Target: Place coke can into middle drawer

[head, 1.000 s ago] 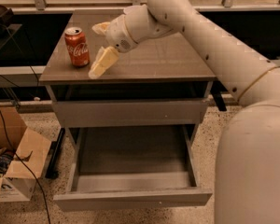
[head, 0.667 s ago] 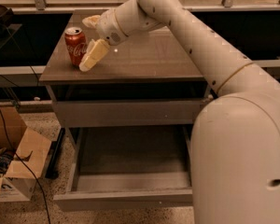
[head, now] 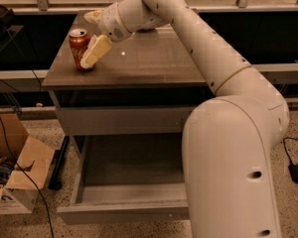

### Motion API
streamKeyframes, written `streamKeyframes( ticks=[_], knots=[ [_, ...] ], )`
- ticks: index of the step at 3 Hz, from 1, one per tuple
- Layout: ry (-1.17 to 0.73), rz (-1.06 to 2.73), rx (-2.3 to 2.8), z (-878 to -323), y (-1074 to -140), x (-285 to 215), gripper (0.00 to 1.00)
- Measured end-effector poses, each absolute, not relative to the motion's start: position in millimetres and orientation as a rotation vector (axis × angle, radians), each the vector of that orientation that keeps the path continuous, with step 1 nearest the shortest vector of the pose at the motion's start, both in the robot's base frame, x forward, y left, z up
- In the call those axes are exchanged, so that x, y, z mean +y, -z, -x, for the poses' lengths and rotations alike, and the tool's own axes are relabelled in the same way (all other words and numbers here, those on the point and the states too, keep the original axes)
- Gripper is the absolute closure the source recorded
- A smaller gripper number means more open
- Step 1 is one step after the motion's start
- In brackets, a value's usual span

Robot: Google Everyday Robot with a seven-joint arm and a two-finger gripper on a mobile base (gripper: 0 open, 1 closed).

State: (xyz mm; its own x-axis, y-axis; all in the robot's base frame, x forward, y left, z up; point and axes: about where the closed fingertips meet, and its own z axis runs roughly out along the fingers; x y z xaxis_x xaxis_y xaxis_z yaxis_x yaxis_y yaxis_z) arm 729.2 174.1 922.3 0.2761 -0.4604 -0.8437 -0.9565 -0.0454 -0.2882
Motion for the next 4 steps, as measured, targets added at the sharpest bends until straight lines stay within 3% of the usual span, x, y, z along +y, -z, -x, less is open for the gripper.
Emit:
streamKeyframes(
  ticks=[3, 4],
  knots=[
    [-0.740, 1.681, 1.346, -752.8, -899.4, 192.9, 0.00],
    [-0.760, 1.698, 1.361, -756.2, -891.2, 198.3, 0.17]
  ],
)
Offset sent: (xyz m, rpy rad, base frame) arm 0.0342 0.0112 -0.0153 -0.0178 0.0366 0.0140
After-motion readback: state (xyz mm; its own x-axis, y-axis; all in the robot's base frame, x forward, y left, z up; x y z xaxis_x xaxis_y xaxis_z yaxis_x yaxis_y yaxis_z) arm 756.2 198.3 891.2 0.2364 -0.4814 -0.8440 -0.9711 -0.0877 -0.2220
